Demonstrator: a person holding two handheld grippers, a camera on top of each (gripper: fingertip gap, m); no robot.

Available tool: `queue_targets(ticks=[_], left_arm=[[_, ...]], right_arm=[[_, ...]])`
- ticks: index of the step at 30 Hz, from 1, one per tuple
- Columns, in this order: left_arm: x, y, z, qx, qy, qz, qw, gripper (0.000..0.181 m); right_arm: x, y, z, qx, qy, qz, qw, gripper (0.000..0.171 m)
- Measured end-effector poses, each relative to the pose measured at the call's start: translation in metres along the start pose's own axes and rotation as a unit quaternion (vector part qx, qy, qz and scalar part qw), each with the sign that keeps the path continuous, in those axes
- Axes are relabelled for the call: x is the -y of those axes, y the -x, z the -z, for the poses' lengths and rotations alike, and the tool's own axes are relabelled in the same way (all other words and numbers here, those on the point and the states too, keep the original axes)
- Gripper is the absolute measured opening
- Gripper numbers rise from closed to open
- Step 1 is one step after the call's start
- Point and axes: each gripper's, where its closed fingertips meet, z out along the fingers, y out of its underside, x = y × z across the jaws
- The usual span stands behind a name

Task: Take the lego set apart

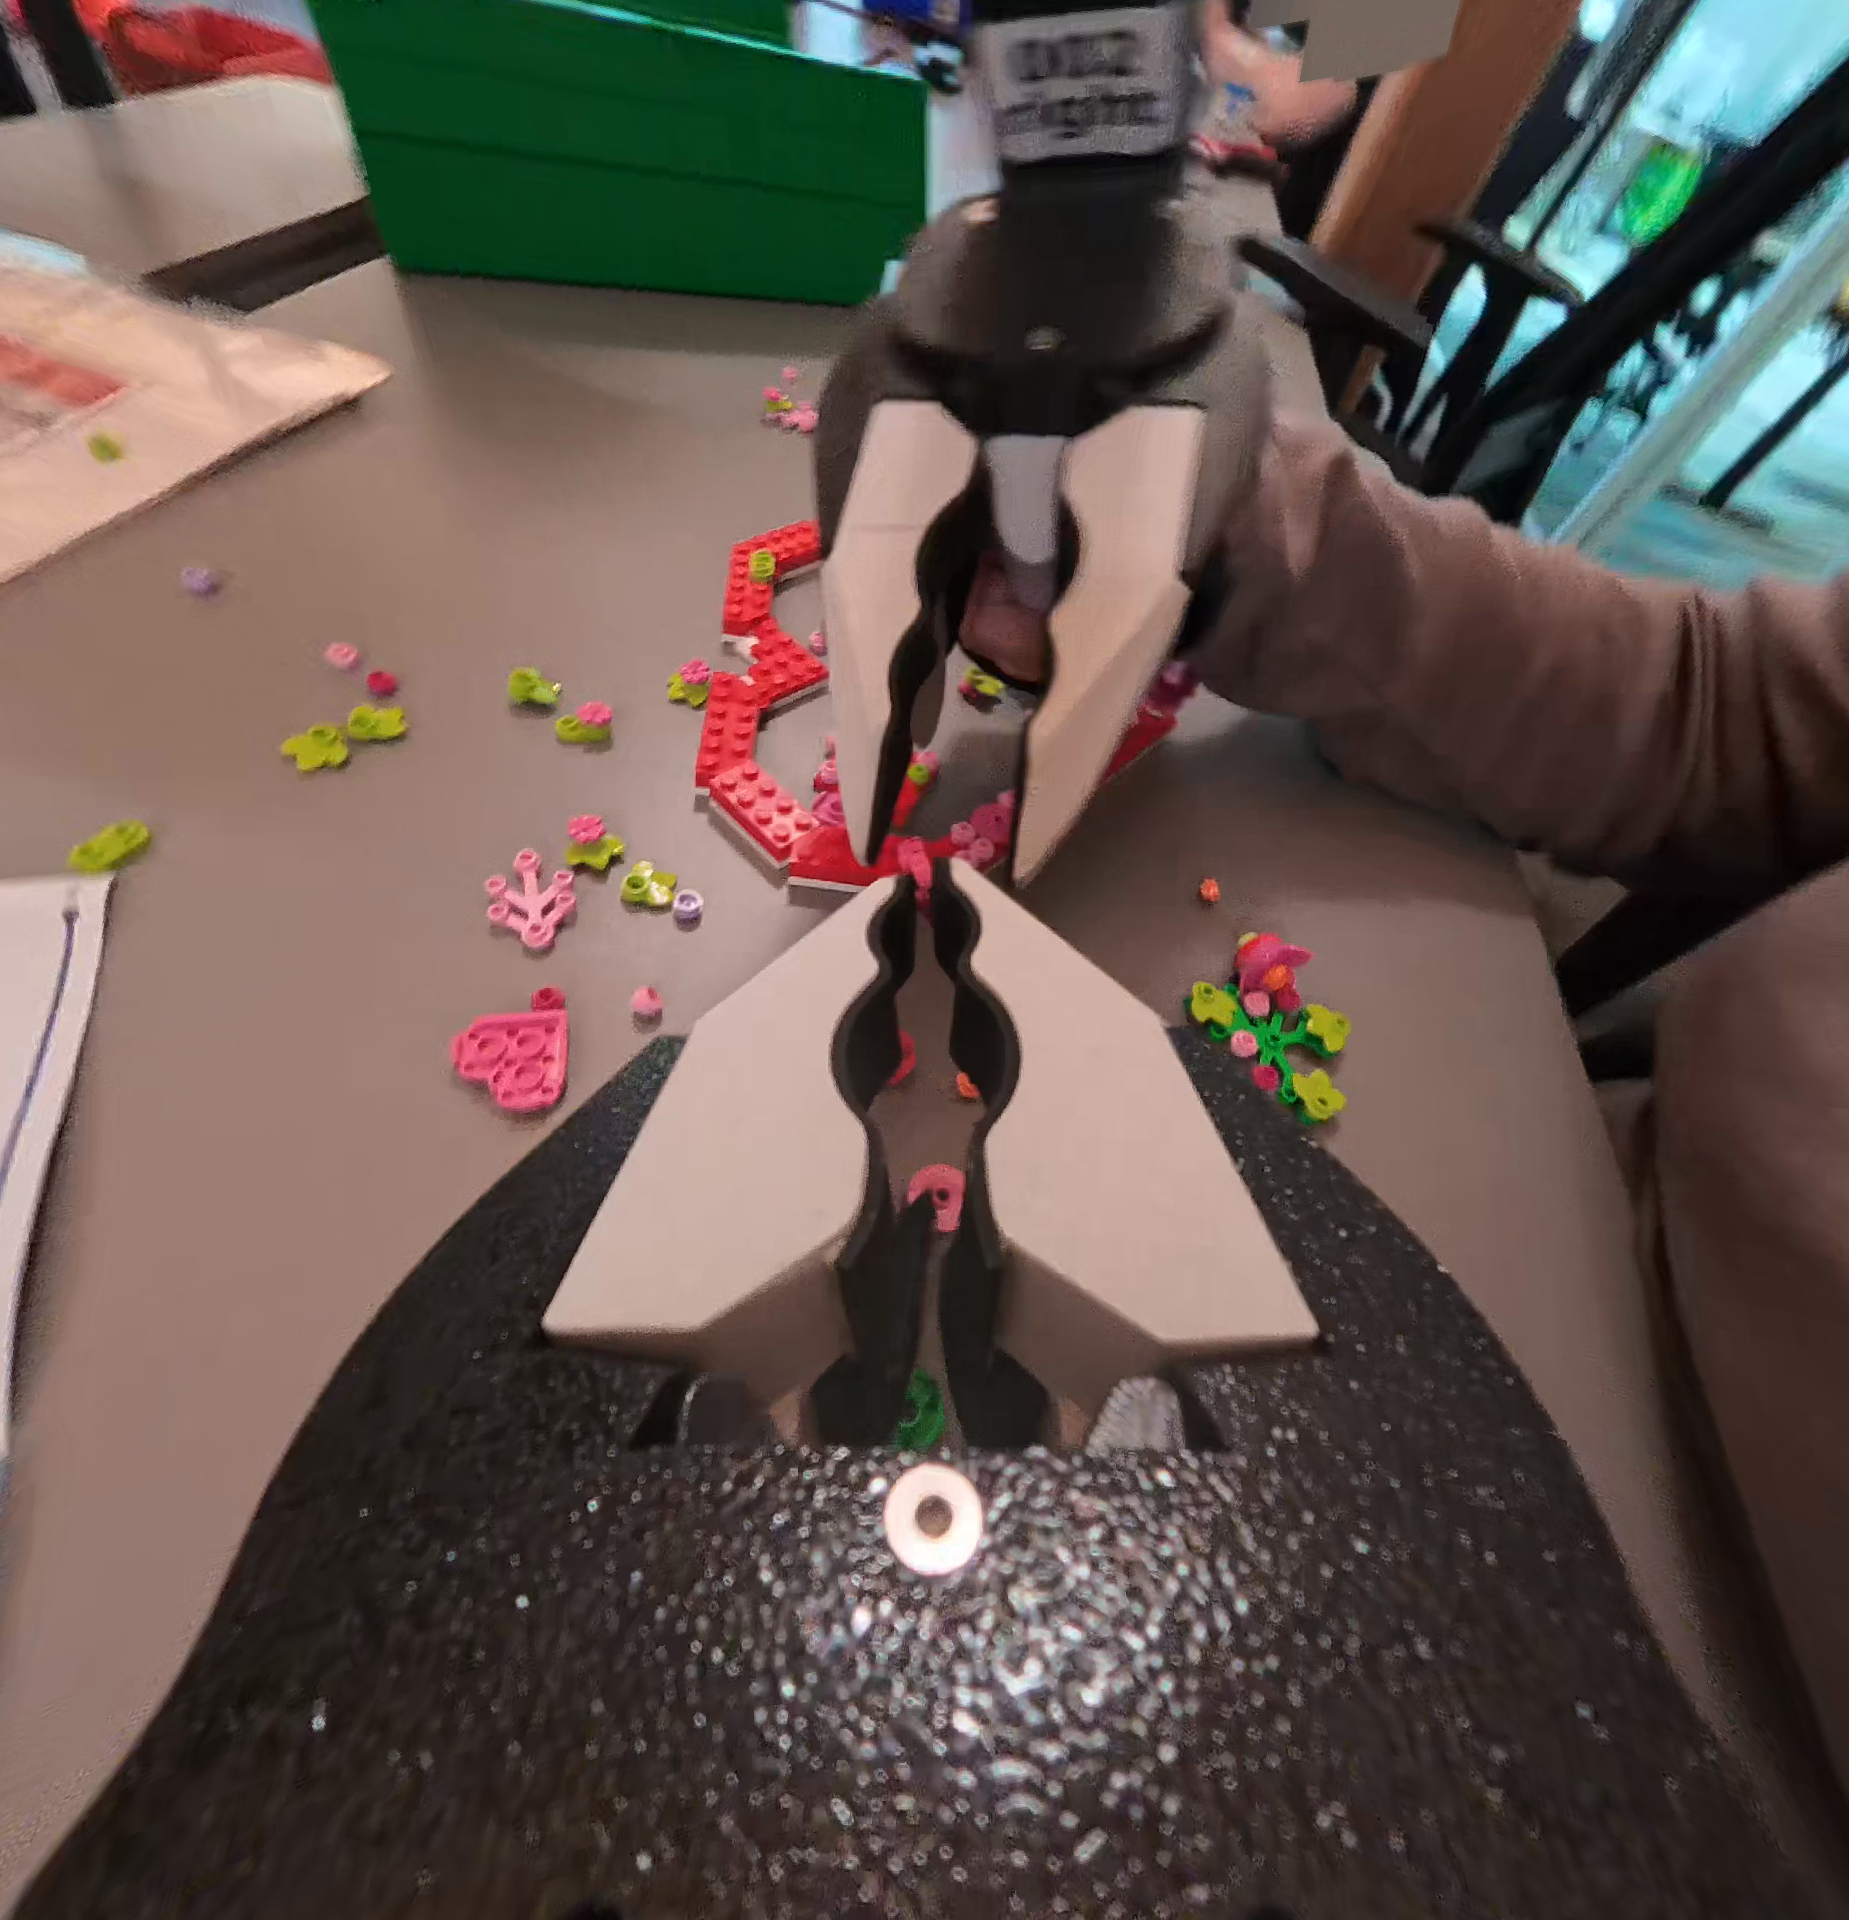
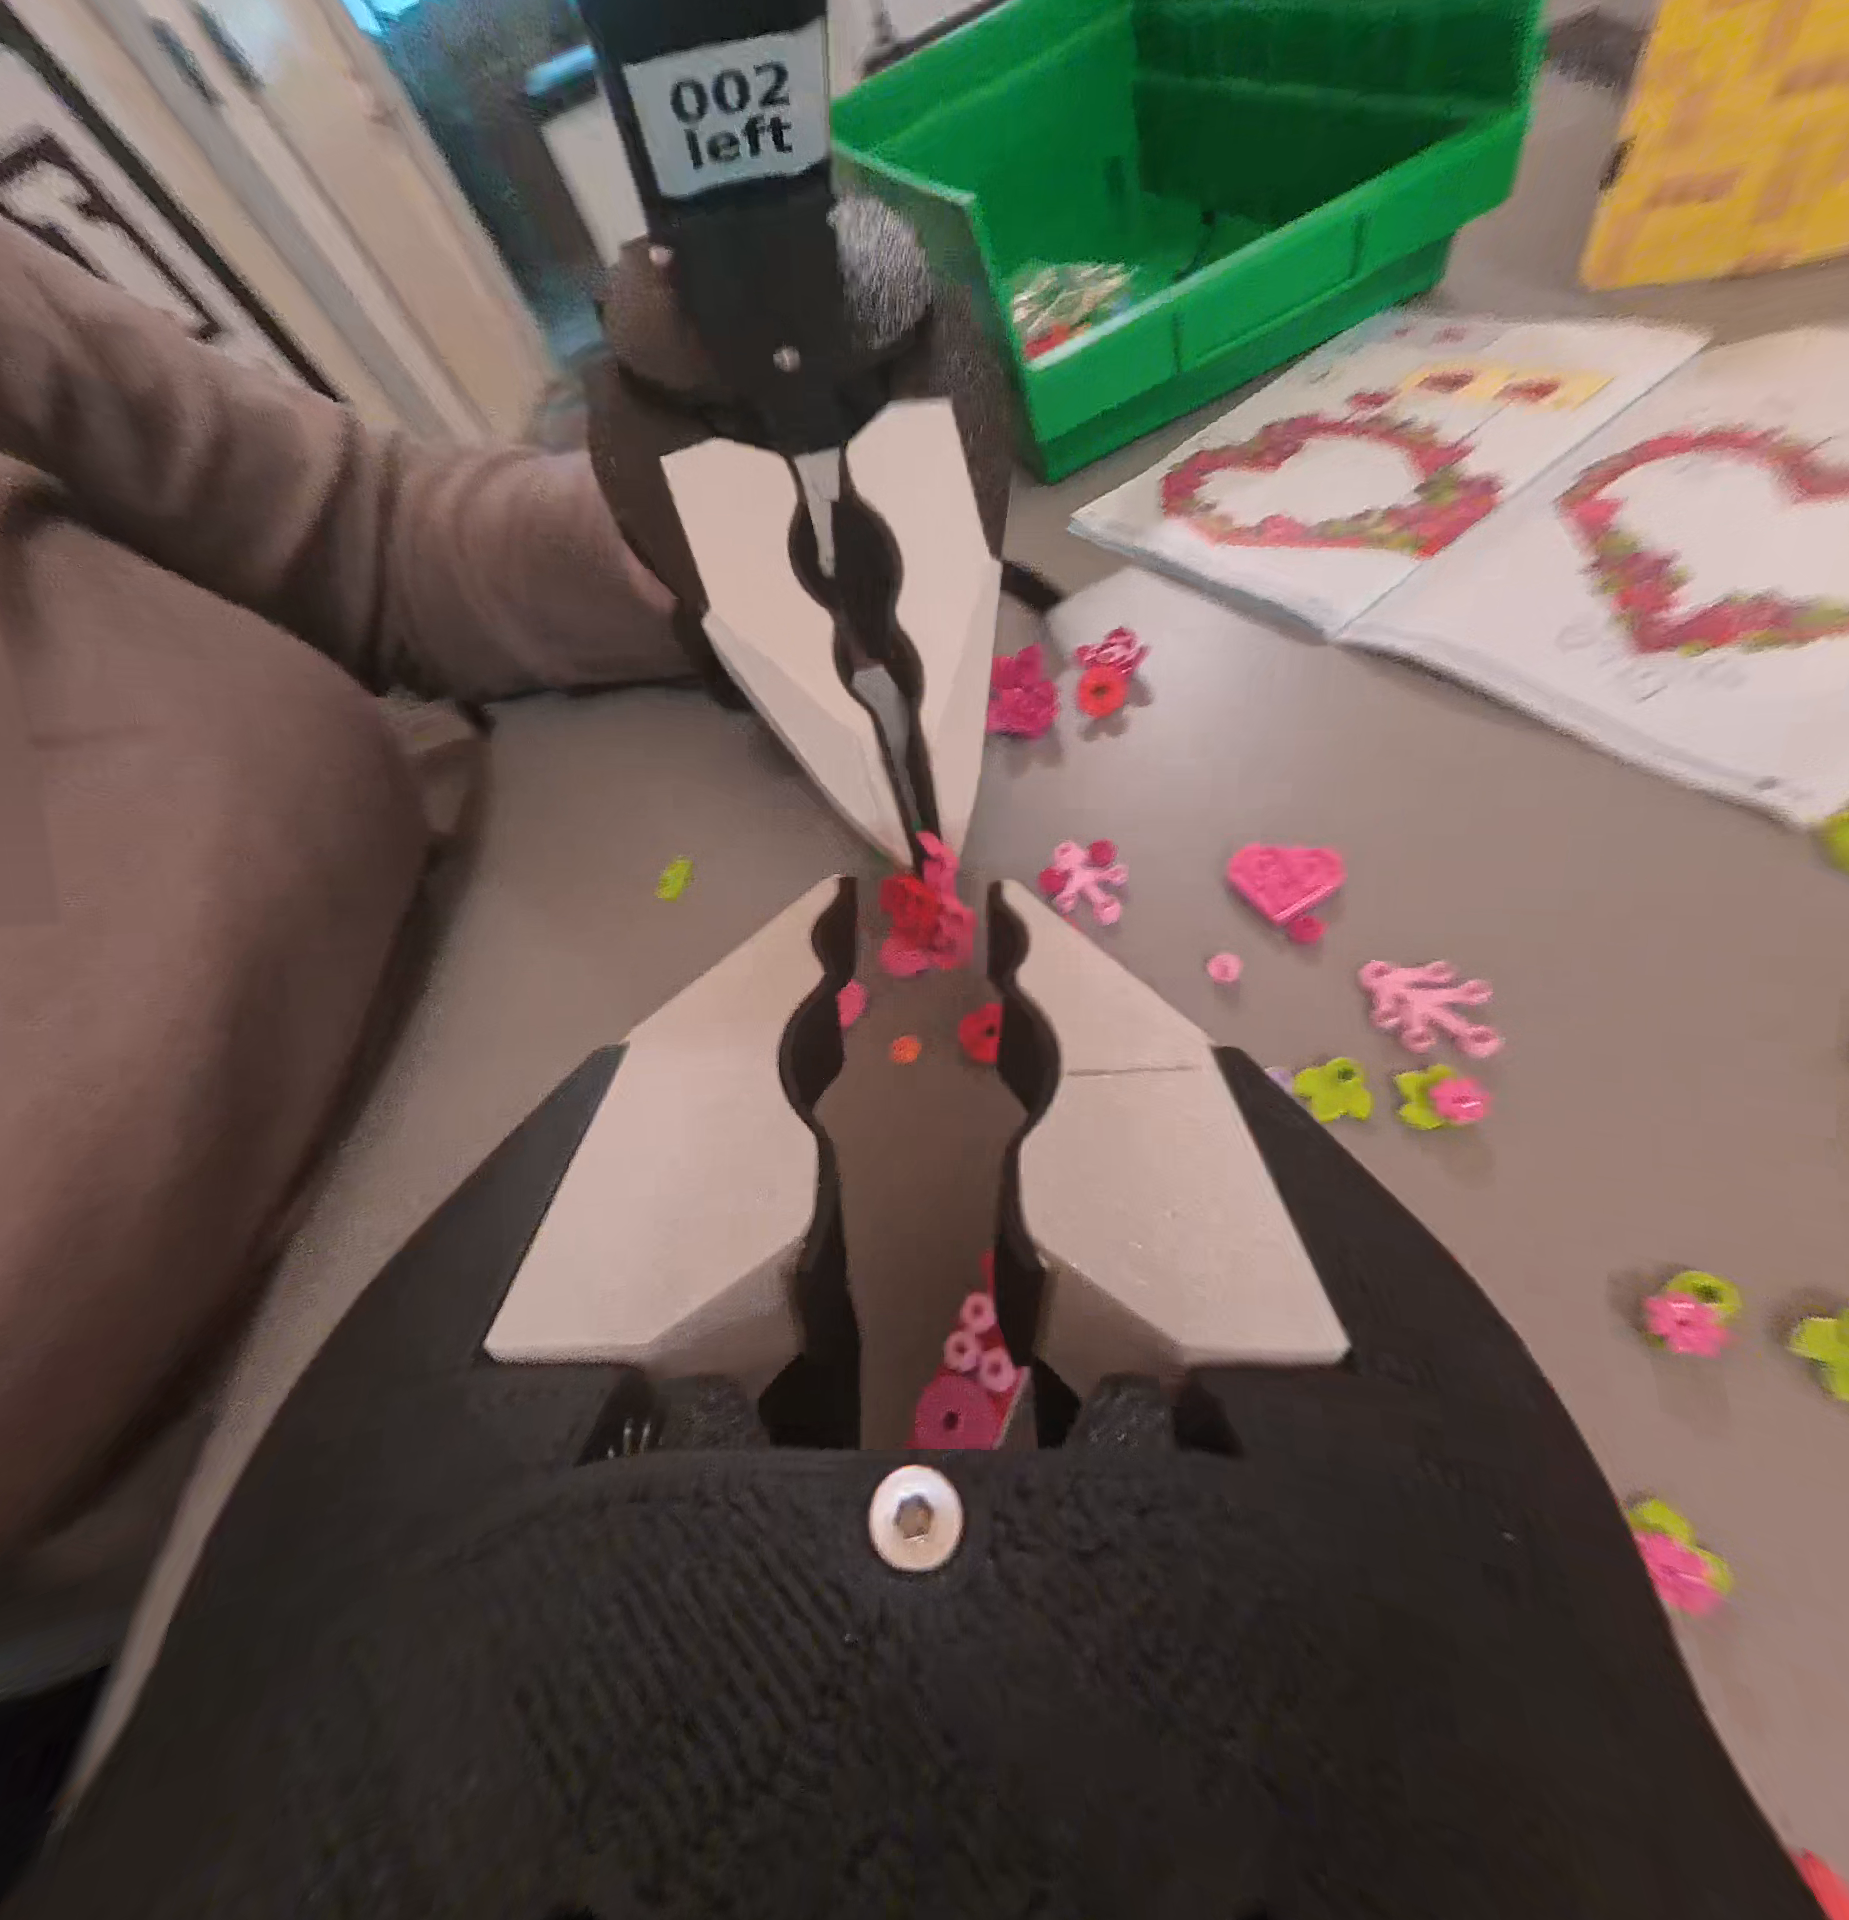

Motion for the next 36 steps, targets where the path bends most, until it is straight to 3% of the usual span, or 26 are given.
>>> queue_targets(ticks=[5,10,15,23,32,36], left_arm=[[0.006,0.019,0.006,0.01,-0.047,0.122,0.991,0.0],[0.005,0.025,0.01,0.024,-0.047,0.129,0.99,0.0],[-0.008,0.018,0.003,0.052,0.023,-0.016,0.998,0.0],[-0.01,0.012,0.001,0.045,0.038,-0.071,0.996,0.0],[-0.004,0.009,0.003,0.031,0.017,-0.067,0.997,0.0],[0.001,0.018,0.005,0.047,-0.01,-0.003,0.999,0.0]], right_arm=[[0.0,-0.02,-0.009,-0.161,0.076,0.141,0.974,0.032],[0.001,-0.025,-0.014,-0.237,0.128,0.213,0.939,0.026],[-0.016,-0.017,-0.016,-0.175,0.151,0.184,0.955,0.02],[-0.019,-0.005,-0.014,-0.07,0.095,0.091,0.989,0.019],[-0.012,0.002,-0.009,0.009,0.032,0.005,0.999,0.014],[-0.005,-0.008,-0.008,-0.035,0.023,-0.006,0.999,0.015]])
